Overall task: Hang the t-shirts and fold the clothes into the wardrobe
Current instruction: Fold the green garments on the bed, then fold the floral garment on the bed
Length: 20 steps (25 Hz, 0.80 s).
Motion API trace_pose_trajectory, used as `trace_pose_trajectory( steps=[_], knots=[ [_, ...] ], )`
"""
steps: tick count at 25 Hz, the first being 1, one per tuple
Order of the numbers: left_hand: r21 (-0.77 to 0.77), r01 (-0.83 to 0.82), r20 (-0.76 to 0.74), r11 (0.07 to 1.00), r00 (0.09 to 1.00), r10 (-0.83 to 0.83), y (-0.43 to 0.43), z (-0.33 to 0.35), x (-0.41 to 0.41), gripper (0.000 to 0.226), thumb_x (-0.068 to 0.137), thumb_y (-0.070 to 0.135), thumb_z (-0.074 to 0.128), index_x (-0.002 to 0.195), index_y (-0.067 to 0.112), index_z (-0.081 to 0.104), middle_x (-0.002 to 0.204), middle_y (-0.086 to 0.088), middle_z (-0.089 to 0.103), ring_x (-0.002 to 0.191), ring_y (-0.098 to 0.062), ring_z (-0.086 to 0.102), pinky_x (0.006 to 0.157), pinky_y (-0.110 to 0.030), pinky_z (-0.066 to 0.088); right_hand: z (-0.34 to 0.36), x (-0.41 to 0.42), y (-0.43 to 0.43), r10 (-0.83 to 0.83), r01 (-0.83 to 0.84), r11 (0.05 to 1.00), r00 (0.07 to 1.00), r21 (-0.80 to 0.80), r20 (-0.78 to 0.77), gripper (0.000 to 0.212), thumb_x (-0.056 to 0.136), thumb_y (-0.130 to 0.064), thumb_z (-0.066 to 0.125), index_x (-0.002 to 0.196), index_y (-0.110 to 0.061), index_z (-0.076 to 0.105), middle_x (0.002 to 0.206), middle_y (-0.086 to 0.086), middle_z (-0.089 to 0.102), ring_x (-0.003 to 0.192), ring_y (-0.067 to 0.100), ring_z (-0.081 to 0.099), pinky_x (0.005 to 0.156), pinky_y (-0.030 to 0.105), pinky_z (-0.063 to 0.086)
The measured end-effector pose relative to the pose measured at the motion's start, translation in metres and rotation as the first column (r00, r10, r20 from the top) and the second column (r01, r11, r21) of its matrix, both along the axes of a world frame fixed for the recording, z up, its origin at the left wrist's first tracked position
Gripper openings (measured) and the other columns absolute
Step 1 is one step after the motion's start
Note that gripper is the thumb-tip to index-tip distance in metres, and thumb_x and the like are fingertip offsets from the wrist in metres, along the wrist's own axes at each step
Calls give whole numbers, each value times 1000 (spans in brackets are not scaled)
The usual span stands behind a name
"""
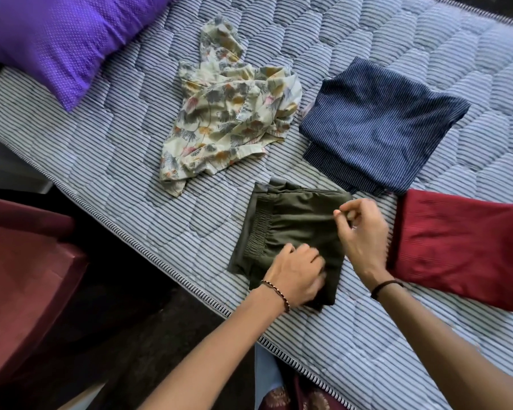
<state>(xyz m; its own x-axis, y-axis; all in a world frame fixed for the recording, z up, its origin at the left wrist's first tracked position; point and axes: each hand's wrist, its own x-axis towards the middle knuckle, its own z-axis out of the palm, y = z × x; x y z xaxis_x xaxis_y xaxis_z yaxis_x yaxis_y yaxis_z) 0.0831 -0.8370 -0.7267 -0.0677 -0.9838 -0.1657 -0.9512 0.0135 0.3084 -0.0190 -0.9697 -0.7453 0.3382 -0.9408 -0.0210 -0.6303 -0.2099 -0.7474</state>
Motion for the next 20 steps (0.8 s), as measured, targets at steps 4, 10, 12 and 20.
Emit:
trace_pose_trajectory(
  steps=[4,10,12,20],
  knots=[
    [103,-205,172,973,968,185,2,-9,29,85,83,51,66,148,7,35,160,-17,24,149,-31,18,119,-49,24,-12,11,22,290,-311,932,948,-186,-132,20,88,-11,74,106,-16,68,118,4,65,115,25,56,95,32,43],
    [443,-230,216,866,965,146,-1,-28,72,125,64,95,39,145,31,-31,153,-3,-43,139,-36,-41,114,-62,-18,-56,-1,42,493,-634,772,646,-49,-582,66,102,-66,23,162,-40,16,173,4,1,158,32,-5,124,63,5],
    [469,-207,199,859,972,126,-1,-37,78,124,63,98,35,146,33,-32,150,0,-47,136,-33,-45,112,-63,-20,-62,0,42,491,-642,766,610,-26,-622,69,101,-68,19,163,-37,15,172,6,1,158,35,-3,123,64,4],
    [431,-154,46,889,988,148,2,-28,92,94,86,78,37,155,36,-9,159,8,-30,144,-25,-34,117,-55,-16,-46,13,40,460,-594,803,665,-44,-588,64,102,-61,30,153,-26,45,168,13,23,156,36,17,119,55,15]
  ],
)
